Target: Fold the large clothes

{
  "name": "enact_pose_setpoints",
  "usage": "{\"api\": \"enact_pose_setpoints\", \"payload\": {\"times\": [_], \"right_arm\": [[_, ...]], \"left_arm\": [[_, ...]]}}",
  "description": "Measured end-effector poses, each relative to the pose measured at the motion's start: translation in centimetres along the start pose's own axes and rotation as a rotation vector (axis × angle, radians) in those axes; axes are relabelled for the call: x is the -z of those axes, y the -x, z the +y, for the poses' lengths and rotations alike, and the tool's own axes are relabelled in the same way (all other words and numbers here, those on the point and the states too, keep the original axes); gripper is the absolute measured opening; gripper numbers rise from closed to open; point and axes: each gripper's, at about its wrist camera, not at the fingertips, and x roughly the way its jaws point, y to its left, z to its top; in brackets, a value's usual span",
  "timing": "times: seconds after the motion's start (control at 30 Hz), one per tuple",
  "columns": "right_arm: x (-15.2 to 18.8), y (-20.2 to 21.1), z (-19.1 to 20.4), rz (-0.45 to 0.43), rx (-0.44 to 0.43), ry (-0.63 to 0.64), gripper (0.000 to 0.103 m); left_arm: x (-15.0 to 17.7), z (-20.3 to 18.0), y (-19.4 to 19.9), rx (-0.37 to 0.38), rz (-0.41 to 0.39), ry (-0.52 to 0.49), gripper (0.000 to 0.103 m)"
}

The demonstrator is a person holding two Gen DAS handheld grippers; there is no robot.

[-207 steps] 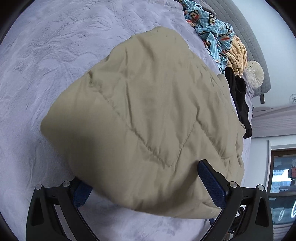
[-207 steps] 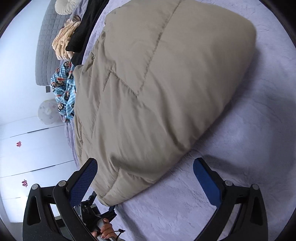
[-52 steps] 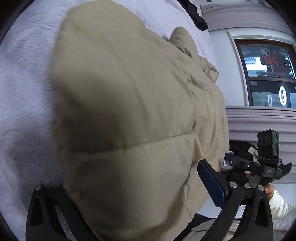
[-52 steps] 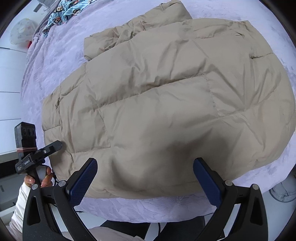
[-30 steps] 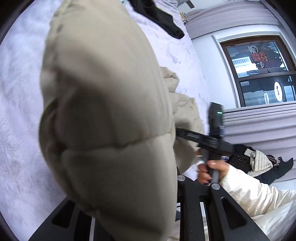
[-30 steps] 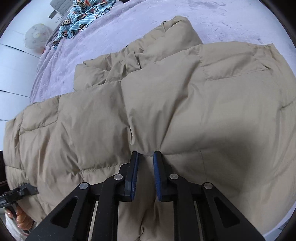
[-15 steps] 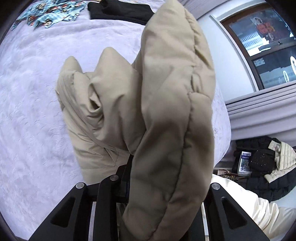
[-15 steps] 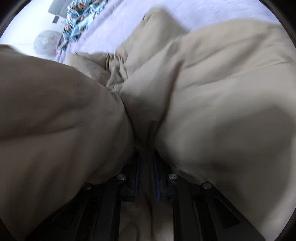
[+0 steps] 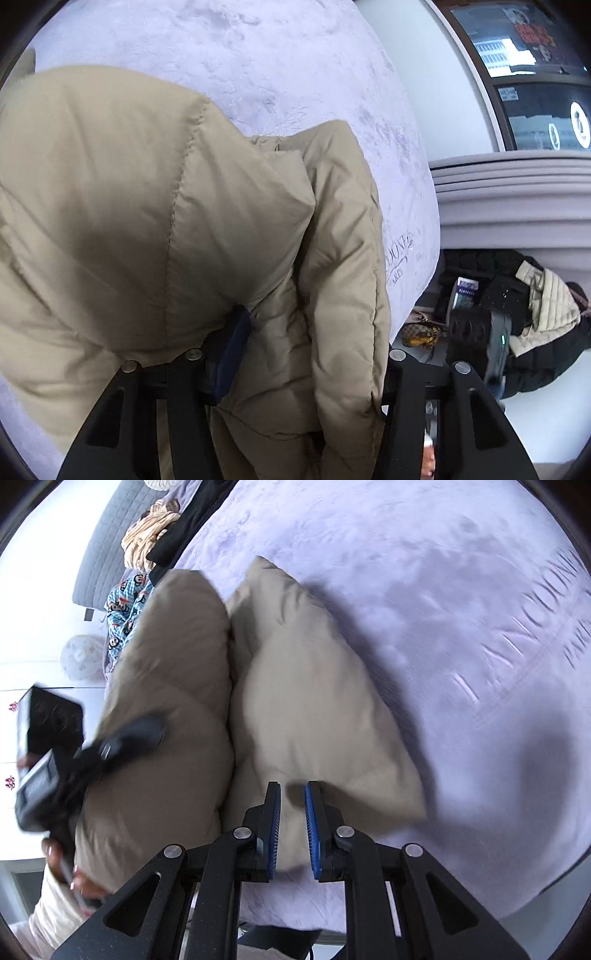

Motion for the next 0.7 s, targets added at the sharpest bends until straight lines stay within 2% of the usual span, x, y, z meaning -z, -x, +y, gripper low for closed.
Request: {"api": "enact_pose_setpoints", "payload": {"times": [0.03,0.07,0.13,0.17,0.27,0.43,0.5,0.53,0.6,0.63,0.67,0.7], "right_arm": [[0.1,0.4,0.1,0.003,-0.016,0.012,0.026],[0.5,0.9,0.4,0.004,-0.040,0.031,0.049],[1.1,2.8,1.0,-0.019,-0.091,0.102,0.079],[1.4,3.2,1.8,-0.022,-0.109,0.148,0.080],[2.2,3.5,4.9,-0.006,-0.136,0.273,0.080],[3.4,0.3,8.8,0.053,-0.133,0.368,0.080],[3.7,-1.1,9.7,0.055,-0.071,0.388,0.080],[3.6,-1.8,9.9,0.041,0.005,0.393,0.080],[2.9,-2.4,9.6,-0.005,0.140,0.372,0.067],[2.5,-2.2,8.8,-0.017,0.127,0.334,0.041],[2.0,-1.8,7.9,-0.031,0.111,0.282,0.024],[1.8,-1.3,7.1,-0.047,0.105,0.250,0.023]], "left_arm": [[0.1,0.2,-0.2,0.005,0.000,0.012,0.054],[-0.2,0.2,-0.4,0.004,0.002,0.022,0.054],[-0.5,0.3,-1.0,-0.012,0.010,0.019,0.054],[-0.6,0.6,-1.8,-0.023,0.015,0.011,0.054],[-0.8,0.2,-2.5,-0.061,0.031,-0.026,0.054],[-1.9,-1.3,-1.9,-0.097,0.023,-0.095,0.054],[-2.9,-1.4,-1.1,-0.095,-0.005,-0.120,0.054],[-3.1,-1.7,-0.3,-0.096,-0.029,-0.136,0.054],[-3.2,-2.0,1.9,-0.134,-0.109,-0.170,0.054],[-3.2,-1.8,3.4,-0.176,-0.164,-0.185,0.054],[-3.0,-1.3,4.9,-0.216,-0.211,-0.194,0.054],[-2.8,-0.6,6.2,-0.261,-0.258,-0.197,0.054]]}}
